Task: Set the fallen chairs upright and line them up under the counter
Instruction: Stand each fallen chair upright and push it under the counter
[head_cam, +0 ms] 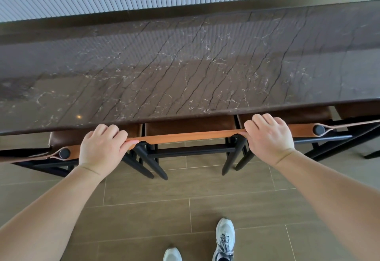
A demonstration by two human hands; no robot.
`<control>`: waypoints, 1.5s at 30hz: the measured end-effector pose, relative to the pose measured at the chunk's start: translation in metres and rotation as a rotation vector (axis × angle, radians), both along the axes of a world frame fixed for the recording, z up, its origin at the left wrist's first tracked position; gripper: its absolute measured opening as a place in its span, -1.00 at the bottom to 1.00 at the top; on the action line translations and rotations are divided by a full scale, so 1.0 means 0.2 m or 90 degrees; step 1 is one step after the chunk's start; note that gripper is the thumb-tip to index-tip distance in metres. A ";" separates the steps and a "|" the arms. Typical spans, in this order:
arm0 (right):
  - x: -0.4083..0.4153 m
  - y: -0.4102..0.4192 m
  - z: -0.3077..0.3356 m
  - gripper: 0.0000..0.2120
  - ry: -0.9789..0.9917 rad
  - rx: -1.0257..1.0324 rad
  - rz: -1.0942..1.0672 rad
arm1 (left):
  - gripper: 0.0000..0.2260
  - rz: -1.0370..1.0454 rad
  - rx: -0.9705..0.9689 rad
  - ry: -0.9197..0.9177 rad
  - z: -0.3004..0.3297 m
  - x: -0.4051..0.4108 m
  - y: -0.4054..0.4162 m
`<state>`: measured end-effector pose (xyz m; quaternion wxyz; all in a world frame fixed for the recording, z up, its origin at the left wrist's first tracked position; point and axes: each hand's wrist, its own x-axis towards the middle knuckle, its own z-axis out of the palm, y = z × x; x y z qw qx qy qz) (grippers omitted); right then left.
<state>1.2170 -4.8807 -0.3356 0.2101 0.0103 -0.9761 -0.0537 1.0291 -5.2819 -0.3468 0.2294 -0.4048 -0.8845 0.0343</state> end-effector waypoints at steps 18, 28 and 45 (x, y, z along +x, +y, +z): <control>0.01 -0.04 -0.04 -0.81 -0.078 -0.031 -0.039 | -0.57 -0.021 -0.017 -0.036 -0.03 0.02 0.01; 0.02 0.03 -0.04 -0.80 -0.076 -0.014 -0.034 | -0.58 -0.042 -0.019 -0.025 -0.01 0.05 0.07; 0.04 -0.23 0.22 -0.61 -0.458 0.057 -0.230 | -0.41 0.253 -0.253 -0.294 0.17 0.33 0.17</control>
